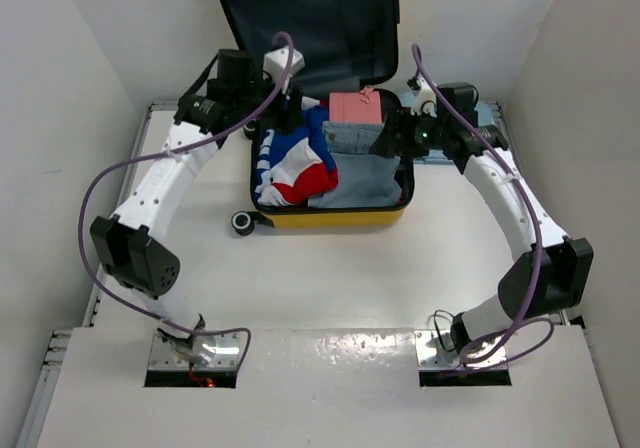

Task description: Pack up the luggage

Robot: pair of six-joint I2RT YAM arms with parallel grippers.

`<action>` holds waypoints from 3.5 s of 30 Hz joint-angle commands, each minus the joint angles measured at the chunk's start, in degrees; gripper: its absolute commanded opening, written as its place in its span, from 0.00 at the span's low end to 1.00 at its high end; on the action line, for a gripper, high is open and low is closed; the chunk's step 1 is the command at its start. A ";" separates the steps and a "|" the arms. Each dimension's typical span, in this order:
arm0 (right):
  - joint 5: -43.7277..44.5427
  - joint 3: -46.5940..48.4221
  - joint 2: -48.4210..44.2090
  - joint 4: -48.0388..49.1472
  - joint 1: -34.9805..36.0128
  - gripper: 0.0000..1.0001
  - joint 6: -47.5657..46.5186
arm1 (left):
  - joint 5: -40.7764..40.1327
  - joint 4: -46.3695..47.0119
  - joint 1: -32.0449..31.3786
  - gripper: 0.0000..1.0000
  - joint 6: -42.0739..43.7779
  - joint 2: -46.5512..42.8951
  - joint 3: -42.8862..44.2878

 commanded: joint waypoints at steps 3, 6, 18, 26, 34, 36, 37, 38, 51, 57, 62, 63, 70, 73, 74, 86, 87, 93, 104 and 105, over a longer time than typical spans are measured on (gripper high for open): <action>2.04 -2.96 -2.27 1.50 -6.44 0.69 -3.35 | -1.44 -7.65 -1.32 0.64 1.38 -1.81 -14.36; 2.48 -3.13 -1.84 2.28 -10.92 0.69 -5.63 | -2.93 -4.93 -1.93 0.62 1.38 -3.31 -23.42; 8.79 4.14 22.28 10.47 -20.60 0.71 -19.08 | 1.19 2.63 -1.24 0.83 -3.09 3.46 -28.04; 17.77 24.10 40.95 9.49 -16.38 0.71 -12.14 | 7.17 3.87 1.31 0.87 -7.32 1.17 -19.78; 21.80 30.52 51.58 10.73 -10.67 0.73 -12.58 | 5.42 2.64 4.47 0.87 -8.73 -1.20 -18.28; 23.74 34.73 53.44 6.70 -10.14 0.73 -12.14 | 5.41 2.11 5.27 0.87 -9.25 -1.21 -16.53; 25.40 38.49 55.88 4.86 -9.96 0.70 -11.97 | 5.41 1.59 5.97 0.87 -9.25 -1.21 -15.91; 26.46 41.92 58.08 -0.73 -10.48 0.66 -11.88 | 5.41 1.58 6.67 0.87 -9.25 -1.21 -14.51; 22.62 21.51 45.37 -14.40 -21.20 0.00 -22.22 | 4.27 -3.07 11.51 0.89 -5.48 0.02 -4.13; 17.96 9.46 33.68 -18.98 -26.83 0.00 -30.76 | 6.38 -3.08 11.51 0.89 -5.47 0.02 -5.44; 5.50 6.53 27.54 -18.81 -27.28 0.48 -36.99 | 6.38 -3.08 10.98 0.89 -5.47 0.55 -5.44; 4.16 5.75 26.04 -18.54 -27.10 0.53 -38.75 | 6.38 -3.08 10.98 0.89 -5.47 0.55 -5.44; 3.09 -6.11 18.04 -10.20 -23.41 0.66 -52.73 | 4.72 -3.08 10.46 0.89 -4.95 0.02 -5.35; 5.62 -10.33 17.15 -8.26 -21.83 0.68 -57.13 | 4.71 -3.08 10.98 0.89 -4.42 -0.50 -5.97; 6.60 -12.08 17.15 -4.43 -21.04 0.68 -57.75 | 4.71 -3.08 10.98 0.89 -4.42 -0.50 -5.97; 18.38 -18.86 23.39 18.96 -18.66 0.63 -63.38 | 4.18 -3.08 12.74 0.89 -3.89 -0.50 -5.44; 19.78 -19.39 23.48 20.73 -18.49 0.58 -63.21 | 4.18 -3.08 12.74 0.89 -3.89 -0.50 -5.44; 21.20 -19.31 24.01 21.28 -19.01 0.00 -61.71 | 4.18 -2.55 13.27 0.89 -3.89 0.02 -5.44; -18.74 23.46 29.79 -23.65 -33.33 0.00 -39.41 | 6.47 -1.49 14.41 0.89 -5.03 1.08 -5.53; -22.62 27.15 31.02 -25.12 -33.34 0.00 -33.47 | 6.99 -0.80 14.93 0.89 -5.03 1.60 -6.14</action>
